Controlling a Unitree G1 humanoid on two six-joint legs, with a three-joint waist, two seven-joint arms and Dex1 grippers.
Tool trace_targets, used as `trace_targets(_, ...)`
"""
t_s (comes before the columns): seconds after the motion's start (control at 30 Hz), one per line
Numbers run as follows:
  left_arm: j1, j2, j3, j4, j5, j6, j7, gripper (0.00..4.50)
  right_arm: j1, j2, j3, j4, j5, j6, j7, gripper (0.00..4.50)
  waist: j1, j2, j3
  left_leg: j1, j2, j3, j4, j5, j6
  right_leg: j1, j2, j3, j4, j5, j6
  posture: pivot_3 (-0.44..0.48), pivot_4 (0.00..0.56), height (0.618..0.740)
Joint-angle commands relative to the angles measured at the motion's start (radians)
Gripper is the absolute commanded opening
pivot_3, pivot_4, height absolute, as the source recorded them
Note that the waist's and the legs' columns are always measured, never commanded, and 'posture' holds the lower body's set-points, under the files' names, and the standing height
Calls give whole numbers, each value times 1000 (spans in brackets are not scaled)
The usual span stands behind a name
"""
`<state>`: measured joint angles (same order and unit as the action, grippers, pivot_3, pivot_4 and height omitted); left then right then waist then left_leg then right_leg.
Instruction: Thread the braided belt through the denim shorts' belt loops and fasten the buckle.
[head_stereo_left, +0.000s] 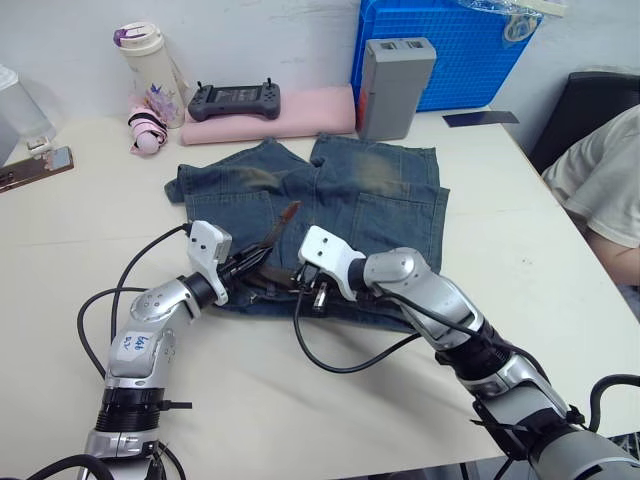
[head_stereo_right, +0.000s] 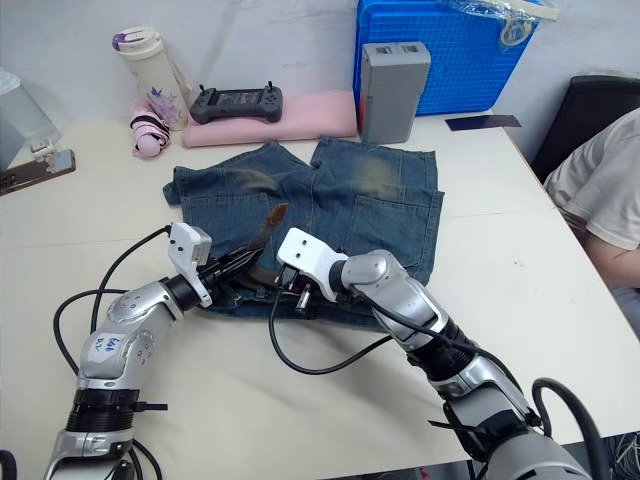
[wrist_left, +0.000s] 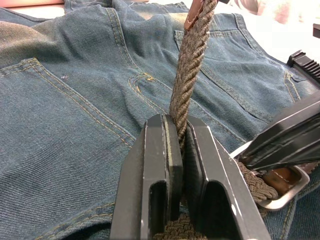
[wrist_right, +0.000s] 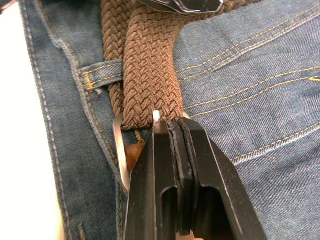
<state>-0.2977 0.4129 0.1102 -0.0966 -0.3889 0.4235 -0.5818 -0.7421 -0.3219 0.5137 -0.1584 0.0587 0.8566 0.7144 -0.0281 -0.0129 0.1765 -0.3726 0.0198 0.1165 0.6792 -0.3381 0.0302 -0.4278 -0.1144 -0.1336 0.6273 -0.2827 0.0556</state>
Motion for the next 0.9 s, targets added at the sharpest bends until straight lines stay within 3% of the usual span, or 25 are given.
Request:
trace_targets(0.03,-13,0,6,-5,1,-24,-1,415,3,5,16,-45,9,6,19,27,0,0,0,0,0,0,0,0,0,0,0,0,0,0,0,0,150,728)
trace_targets(0.37,-14,1,4,-1,4,-31,-6,415,-40,0,-52,-39,36,56,23,27,0,0,0,0,0,0,0,0,0,0,0,0,0,0,0,0,150,728)
trace_targets(0.9,-11,-2,7,-5,2,-34,0,415,-49,-6,-35,-11,50,86,37,27,0,0,0,0,0,0,0,0,0,0,0,0,0,0,0,0,150,728)
